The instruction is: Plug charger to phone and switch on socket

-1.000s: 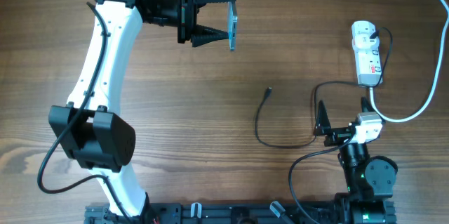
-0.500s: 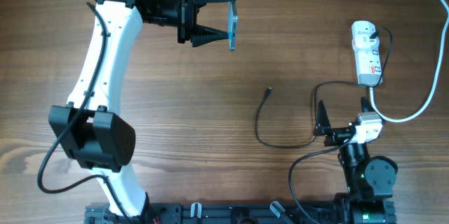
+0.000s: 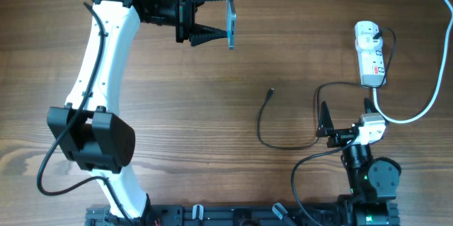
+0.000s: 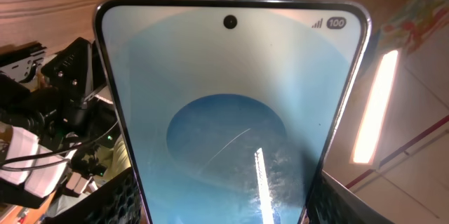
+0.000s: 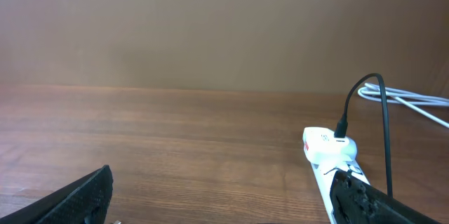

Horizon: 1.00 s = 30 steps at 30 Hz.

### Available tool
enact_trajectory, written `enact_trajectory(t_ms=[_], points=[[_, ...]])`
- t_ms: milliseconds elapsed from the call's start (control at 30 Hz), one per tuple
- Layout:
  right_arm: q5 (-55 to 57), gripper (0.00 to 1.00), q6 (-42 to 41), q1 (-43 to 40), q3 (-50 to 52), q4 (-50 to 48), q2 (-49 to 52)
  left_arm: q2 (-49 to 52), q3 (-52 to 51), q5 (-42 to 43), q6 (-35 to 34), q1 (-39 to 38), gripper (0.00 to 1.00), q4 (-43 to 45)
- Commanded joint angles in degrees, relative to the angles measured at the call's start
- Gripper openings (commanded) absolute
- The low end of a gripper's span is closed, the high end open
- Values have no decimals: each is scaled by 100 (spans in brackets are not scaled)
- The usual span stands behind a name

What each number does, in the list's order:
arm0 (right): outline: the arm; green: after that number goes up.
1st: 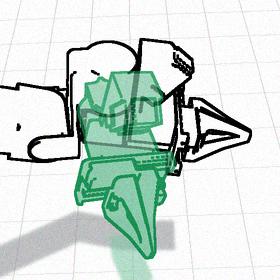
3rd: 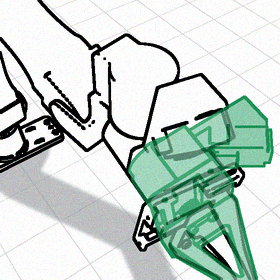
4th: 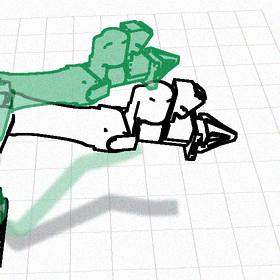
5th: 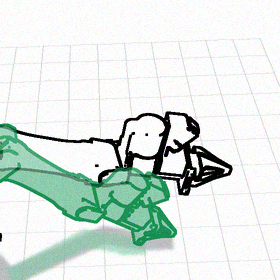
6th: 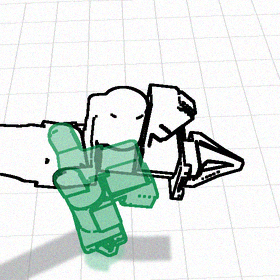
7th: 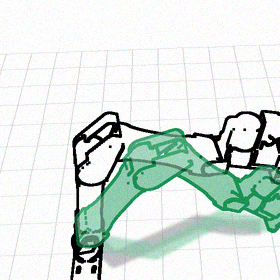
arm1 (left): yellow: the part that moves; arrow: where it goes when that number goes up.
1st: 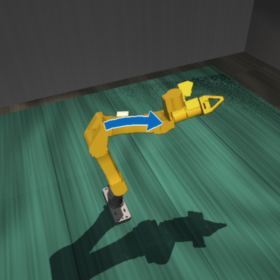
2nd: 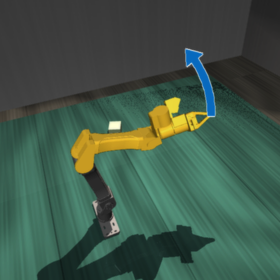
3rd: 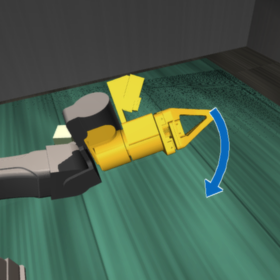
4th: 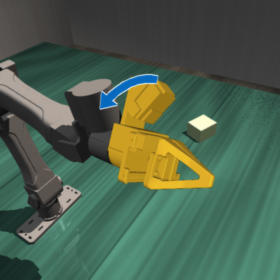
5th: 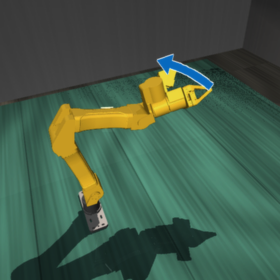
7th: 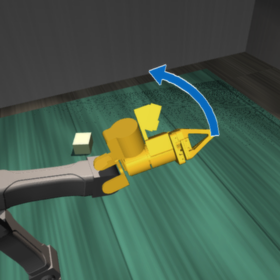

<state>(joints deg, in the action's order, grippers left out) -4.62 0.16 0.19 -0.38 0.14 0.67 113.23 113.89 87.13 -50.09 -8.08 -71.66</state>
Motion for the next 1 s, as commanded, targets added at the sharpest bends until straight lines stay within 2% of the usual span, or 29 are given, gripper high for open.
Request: enact_trajectory(t_ms=[0,433,467,533,600,667,700,833,867,933,967], points=[[76,100,48,-42,4,-13,-39,-149,127,323,-9,37,64,4],[76,100,94,-42,4,-153,-39,-149,127,323,-9,37,64,4],[-243,100,-308,-42,4,-313,-39,-149,127,321,-9,37,64,4],[-1611,100,-1733,-42,4,-177,-39,-149,127,321,-7,37,64,4],[-2470,100,-3261,-42,4,-203,-24,-149,127,321,-9,37,64,4],[-2481,100,-5193,-42,4,-280,-22,-149,127,321,-9,37,64,4],[-2549,100,-5709,-42,4,-566,-17,-149,127,321,-9,37,64,4],[-3106,100,-5718,-42,-122,-2916,11,-149,127,321,-9,37,64,9],[-3104,100,-5687,-42,-334,-2900,57,-149,127,321,-9,37,64,7],[-3276,100,-5007,-42,-1043,-2319,372,-149,127,321,-9,37,64,7],[-3475,100,-4098,-42,-1941,-1025,887,-149,127,319,-9,37,64,7]])
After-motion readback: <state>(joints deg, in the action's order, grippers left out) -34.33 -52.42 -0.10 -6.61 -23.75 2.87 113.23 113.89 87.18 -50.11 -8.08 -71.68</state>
